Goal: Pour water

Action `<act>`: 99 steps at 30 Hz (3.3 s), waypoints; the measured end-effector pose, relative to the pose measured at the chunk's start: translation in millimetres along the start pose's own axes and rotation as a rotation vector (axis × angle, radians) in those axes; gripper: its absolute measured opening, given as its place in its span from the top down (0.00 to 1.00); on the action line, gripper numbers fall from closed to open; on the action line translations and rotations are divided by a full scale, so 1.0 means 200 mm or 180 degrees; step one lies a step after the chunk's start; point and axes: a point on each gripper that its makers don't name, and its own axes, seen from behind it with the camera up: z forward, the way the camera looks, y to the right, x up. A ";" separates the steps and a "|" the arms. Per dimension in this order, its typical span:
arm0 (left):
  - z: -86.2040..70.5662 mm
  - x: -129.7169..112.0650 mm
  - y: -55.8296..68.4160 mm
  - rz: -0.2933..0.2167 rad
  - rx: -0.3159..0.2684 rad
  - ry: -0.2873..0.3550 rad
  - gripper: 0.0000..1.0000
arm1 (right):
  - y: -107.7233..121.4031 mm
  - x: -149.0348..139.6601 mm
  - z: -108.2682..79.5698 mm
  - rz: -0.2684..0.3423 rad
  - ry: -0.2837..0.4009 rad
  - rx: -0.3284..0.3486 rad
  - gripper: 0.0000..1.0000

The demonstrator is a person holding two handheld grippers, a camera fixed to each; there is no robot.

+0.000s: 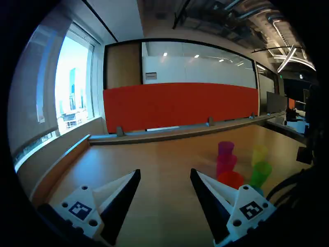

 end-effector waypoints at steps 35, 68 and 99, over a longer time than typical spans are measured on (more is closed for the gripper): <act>-0.05 -0.02 0.00 -0.0314 0.0365 0.0650 0.11 | 0.16 0.04 -0.08 -0.0073 0.0425 -0.0732 0.02; 0.00 -0.17 0.05 -0.0316 0.0492 0.0731 0.11 | 0.16 0.01 -0.11 -0.0015 0.0291 -0.0807 0.02; 0.04 -0.24 0.06 -0.0233 0.0470 0.0580 0.11 | 0.18 -0.01 -0.14 0.0022 0.0278 -0.0801 0.02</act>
